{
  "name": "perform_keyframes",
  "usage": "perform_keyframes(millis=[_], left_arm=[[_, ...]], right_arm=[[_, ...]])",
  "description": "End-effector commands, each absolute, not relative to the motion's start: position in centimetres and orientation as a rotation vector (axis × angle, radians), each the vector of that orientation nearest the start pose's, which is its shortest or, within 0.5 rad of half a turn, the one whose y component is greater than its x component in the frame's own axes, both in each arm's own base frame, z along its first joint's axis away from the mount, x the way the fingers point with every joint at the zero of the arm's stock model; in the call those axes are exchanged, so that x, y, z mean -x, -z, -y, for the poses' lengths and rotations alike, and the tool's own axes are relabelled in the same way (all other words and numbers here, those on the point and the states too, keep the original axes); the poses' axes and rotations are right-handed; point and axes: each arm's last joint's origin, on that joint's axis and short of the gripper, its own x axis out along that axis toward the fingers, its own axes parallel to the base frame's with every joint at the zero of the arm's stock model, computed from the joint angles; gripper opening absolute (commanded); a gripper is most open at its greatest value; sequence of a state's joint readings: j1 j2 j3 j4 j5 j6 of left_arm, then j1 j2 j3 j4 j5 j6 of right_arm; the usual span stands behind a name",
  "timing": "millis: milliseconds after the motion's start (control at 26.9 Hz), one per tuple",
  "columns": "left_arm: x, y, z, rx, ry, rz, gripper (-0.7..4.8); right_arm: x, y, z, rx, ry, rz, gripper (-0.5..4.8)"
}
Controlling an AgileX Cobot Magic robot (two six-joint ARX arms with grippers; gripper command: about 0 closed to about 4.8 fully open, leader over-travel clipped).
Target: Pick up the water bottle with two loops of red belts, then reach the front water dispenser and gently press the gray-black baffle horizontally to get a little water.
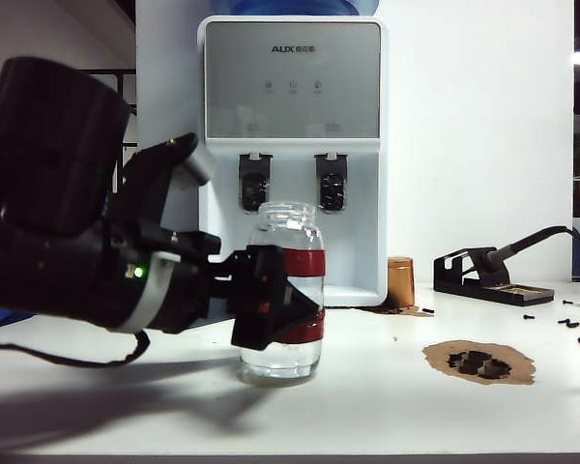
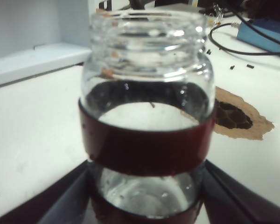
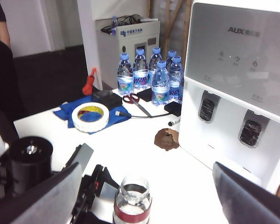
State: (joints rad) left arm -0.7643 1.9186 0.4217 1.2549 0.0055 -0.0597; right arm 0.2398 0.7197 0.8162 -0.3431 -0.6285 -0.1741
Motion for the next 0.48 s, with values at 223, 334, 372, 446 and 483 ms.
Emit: perform_keyframes(millis=[223,334,372,446,483], left_arm=[[-20.2,-6.5,19.4,-0.117,0.77,-0.288,-0.05],[-20.2,-6.0,19.4,-0.14,0.772,-0.302,-0.05],[-20.1,-5.8,19.3,-0.147,0.769,-0.311,-0.05],[-20.1,-5.8,19.3,-0.153,0.769,-0.309,-0.05],[-20.1,-5.8,19.3,-0.154,0.768,-0.308,-0.05]], right_arm=[[-13.9,-33.0,-5.2,0.046,-0.898,-0.091,4.79],[-13.3,-32.7,-5.2,0.034,-0.945,-0.088,4.79],[-12.8,-32.7,-5.1,0.023,-0.944,-0.099,4.79],[-12.2,-33.0,-4.9,0.027,-0.943,-0.081,4.79],[-11.8,-33.1,-4.8,0.031,-0.938,-0.066,4.79]])
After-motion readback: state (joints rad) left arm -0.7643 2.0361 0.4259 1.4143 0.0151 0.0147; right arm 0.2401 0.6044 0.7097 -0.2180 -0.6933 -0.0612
